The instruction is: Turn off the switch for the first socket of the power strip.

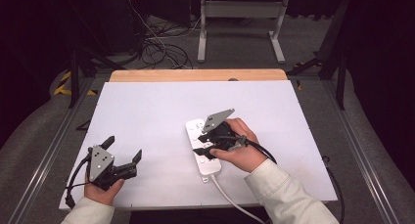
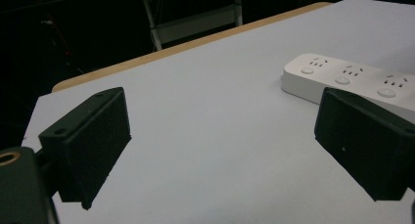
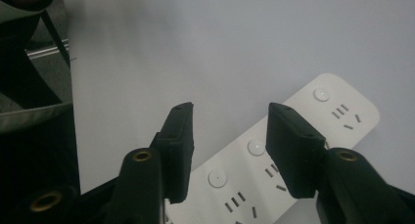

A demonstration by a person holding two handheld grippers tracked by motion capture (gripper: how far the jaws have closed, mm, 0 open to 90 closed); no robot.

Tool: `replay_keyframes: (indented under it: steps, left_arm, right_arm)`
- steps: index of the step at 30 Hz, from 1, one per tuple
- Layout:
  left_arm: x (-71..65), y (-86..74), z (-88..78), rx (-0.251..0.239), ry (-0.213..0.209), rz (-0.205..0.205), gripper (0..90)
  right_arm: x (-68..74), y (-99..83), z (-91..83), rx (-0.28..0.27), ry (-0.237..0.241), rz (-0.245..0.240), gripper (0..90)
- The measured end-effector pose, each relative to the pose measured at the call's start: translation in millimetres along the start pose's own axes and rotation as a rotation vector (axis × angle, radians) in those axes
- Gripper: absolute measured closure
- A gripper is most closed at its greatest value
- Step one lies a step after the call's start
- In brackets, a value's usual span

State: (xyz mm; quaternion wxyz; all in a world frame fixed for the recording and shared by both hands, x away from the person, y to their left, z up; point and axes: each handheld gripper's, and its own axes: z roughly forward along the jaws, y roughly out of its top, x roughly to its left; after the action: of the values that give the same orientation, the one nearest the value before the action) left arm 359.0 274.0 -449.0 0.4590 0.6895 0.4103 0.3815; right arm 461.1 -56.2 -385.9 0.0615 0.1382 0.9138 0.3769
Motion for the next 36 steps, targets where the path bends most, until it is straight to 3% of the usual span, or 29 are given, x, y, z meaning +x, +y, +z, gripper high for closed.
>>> replay_keyframes:
  steps: [13,17,32,36]
  left_arm:
    - [0.0,0.0,0.0,0.001,0.0,0.005,6.8]
    - [-0.1,0.1,0.1,0.001,0.002,0.004,6.8]
    - [-0.7,0.3,-0.3,-0.001,0.004,0.01,6.8]
    - [-1.2,0.4,-0.6,-0.003,0.003,0.007,6.8]
  right_arm:
    - [-10.9,-16.4,-38.7,-0.176,-0.081,0.079,31.3]
    - [-13.8,-25.2,-50.6,-0.23,-0.111,0.077,27.3]
    - [-24.8,-79.4,-78.3,-0.344,-0.201,0.127,23.2]
    - [-27.3,-97.7,-82.2,-0.372,-0.206,0.156,22.6]
